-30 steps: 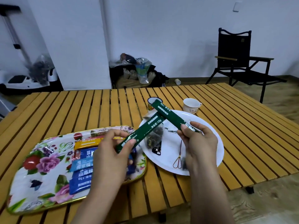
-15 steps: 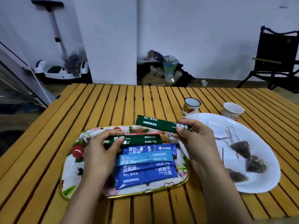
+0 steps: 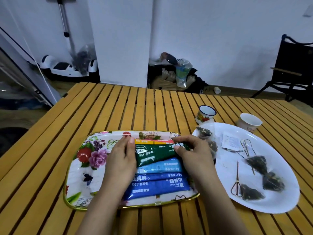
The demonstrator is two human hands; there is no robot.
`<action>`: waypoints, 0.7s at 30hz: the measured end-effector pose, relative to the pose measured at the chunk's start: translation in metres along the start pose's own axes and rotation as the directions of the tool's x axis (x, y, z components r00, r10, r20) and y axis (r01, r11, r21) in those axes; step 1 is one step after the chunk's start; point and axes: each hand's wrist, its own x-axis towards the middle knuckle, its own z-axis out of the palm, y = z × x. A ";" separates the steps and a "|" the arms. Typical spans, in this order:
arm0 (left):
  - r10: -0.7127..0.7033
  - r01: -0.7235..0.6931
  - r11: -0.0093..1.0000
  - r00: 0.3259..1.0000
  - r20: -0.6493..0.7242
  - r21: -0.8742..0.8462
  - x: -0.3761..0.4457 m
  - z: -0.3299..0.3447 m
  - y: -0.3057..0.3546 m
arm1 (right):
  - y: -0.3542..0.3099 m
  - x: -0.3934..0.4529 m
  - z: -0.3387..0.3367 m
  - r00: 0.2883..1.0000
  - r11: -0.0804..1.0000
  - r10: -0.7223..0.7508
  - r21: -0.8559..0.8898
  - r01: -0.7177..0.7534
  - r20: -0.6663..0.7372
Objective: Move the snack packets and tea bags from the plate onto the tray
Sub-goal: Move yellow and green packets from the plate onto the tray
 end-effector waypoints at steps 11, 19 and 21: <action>0.023 -0.051 0.974 0.991 0.128 0.220 0.000 0.015 -0.011 | 0.014 -0.001 0.020 0.972 0.881 -0.200 -0.412 0.232 0.120; 0.038 -0.052 0.982 0.996 0.078 0.183 -0.002 0.017 -0.011 | 0.020 0.002 0.025 0.959 0.803 -0.225 -0.523 0.284 0.174; 0.036 -0.050 0.982 0.996 0.077 0.183 -0.002 0.016 -0.011 | 0.019 0.002 0.024 0.960 0.804 -0.222 -0.524 0.280 0.173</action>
